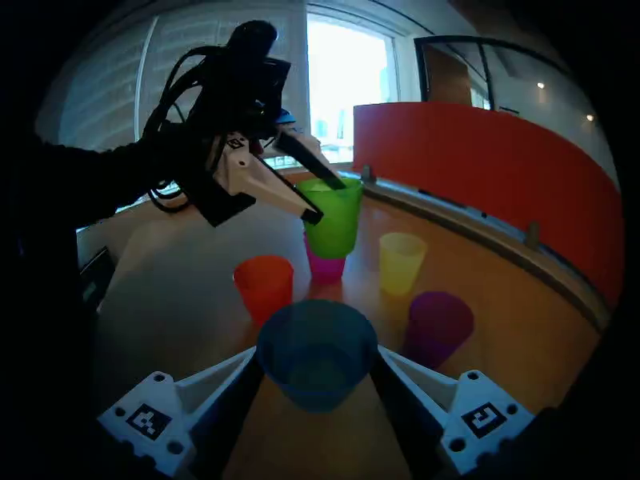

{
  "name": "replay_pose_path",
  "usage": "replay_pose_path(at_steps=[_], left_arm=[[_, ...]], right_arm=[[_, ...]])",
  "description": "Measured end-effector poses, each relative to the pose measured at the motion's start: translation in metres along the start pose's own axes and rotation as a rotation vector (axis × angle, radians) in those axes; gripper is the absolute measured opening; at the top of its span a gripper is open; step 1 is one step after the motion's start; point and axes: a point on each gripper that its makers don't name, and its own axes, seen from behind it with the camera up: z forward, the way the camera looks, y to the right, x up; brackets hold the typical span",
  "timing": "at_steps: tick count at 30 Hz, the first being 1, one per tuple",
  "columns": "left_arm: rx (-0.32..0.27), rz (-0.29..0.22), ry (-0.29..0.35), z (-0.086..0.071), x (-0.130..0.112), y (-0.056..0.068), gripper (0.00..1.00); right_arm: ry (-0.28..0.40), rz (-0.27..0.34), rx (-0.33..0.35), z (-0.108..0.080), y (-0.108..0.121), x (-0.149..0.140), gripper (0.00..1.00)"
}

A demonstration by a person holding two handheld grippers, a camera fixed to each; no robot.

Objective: Pour water

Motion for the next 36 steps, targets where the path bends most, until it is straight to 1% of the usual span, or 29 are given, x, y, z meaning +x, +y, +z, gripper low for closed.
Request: replay_pose_path(at_steps=[9,14,24,31,33,36], left_arm=[[0.051,-0.046,0.126,-0.035,0.022,0.008,0.89],[0.092,-0.067,0.185,-0.055,0.027,0.006,0.89],[0.132,-0.117,0.268,-0.086,0.033,0.004,0.89],[0.146,-0.152,0.345,-0.100,0.039,0.003,0.89],[0.150,-0.158,0.366,-0.103,0.041,0.005,0.89],[0.147,-0.165,0.390,-0.107,0.043,0.010,0.89]], right_arm=[[0.068,0.012,-0.066,-0.025,0.000,0.036,0.90],[0.102,0.016,-0.085,-0.037,-0.003,0.054,0.90],[0.149,0.001,-0.105,-0.051,-0.009,0.081,0.90],[0.184,-0.006,-0.126,-0.060,-0.008,0.098,0.90],[0.194,-0.009,-0.130,-0.062,-0.007,0.103,0.90],[0.203,-0.014,-0.136,-0.066,-0.007,0.109,0.90]])
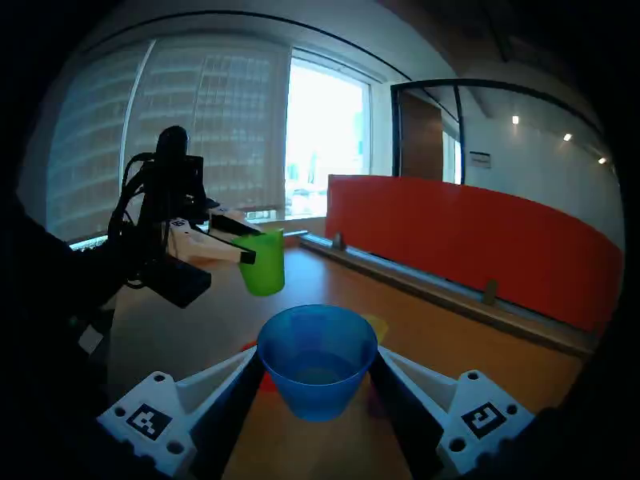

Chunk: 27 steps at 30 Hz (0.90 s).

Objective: Pour water

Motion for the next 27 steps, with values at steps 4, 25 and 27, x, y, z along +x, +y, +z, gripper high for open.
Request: replay_pose_path(at_steps=[4,25,27], left_arm=[[-0.004,-0.006,0.018,-0.004,0.003,0.006,0.89],[-0.013,0.000,0.065,-0.017,0.018,0.020,0.89],[-0.013,0.007,0.063,-0.018,0.018,0.021,0.89]], right_arm=[[0.009,-0.008,-0.006,-0.002,-0.001,0.007,0.90],[0.049,-0.019,-0.011,-0.008,-0.001,0.030,0.90],[0.051,-0.020,-0.010,-0.007,-0.002,0.030,0.90]])
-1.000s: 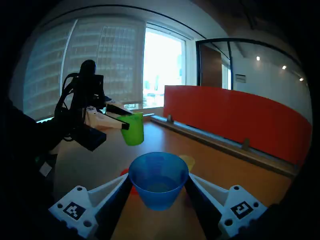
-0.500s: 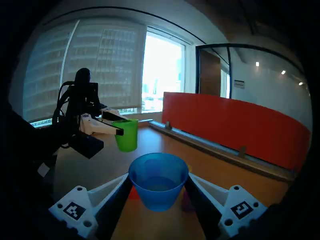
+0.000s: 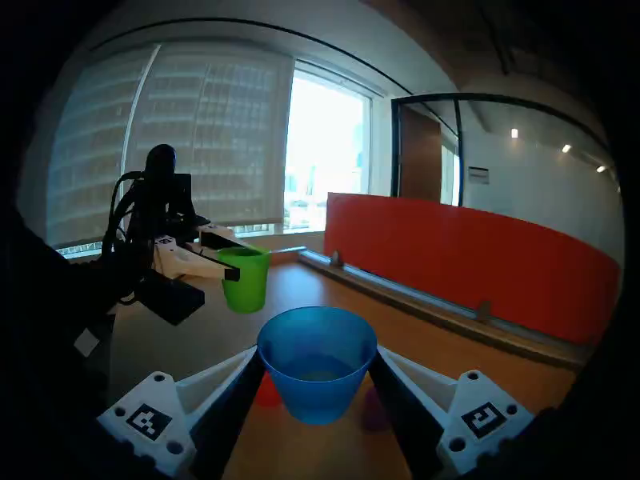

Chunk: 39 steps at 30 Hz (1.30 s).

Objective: Pour water

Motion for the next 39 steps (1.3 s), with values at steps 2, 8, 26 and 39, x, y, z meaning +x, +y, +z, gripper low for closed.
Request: replay_pose_path(at_steps=[2,8,26,39], left_arm=[[-0.002,0.005,-0.002,-0.001,0.000,0.002,0.89],[-0.002,0.012,-0.004,-0.004,0.001,0.004,0.89],[-0.007,0.030,-0.015,-0.010,-0.004,0.008,0.89],[-0.012,0.071,-0.020,-0.015,-0.020,0.019,0.89]], right_arm=[[0.003,0.000,0.001,0.000,0.000,0.000,0.90],[0.028,0.002,0.004,0.001,-0.001,0.005,0.90],[0.112,0.007,0.011,0.009,-0.006,0.024,0.90],[0.109,-0.037,0.025,0.014,-0.011,0.032,0.90]])
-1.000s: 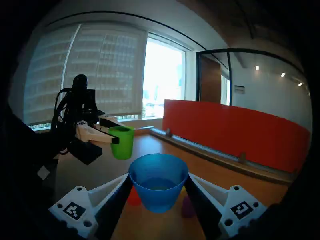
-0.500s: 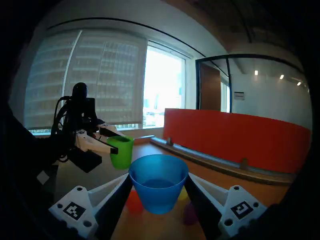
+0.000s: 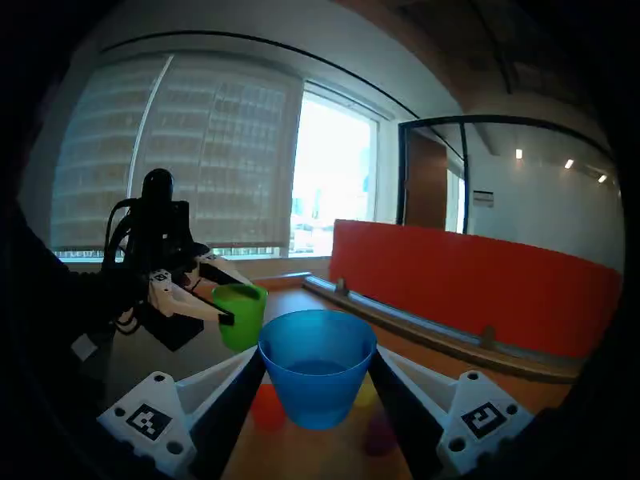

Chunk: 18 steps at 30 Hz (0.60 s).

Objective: Pour water

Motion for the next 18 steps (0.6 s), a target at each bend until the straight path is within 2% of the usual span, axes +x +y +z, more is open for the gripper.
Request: replay_pose_path(at_steps=[6,12,18], left_arm=[[-0.002,0.010,0.000,0.004,-0.011,0.007,0.89],[-0.023,-0.007,0.008,0.008,-0.018,0.019,0.89],[-0.041,-0.023,0.009,0.011,-0.024,0.025,0.89]], right_arm=[[-0.001,-0.020,0.017,0.003,-0.002,0.005,0.90],[-0.009,-0.072,0.021,0.006,-0.002,0.009,0.90],[-0.010,-0.131,0.021,0.009,0.001,0.015,0.90]])
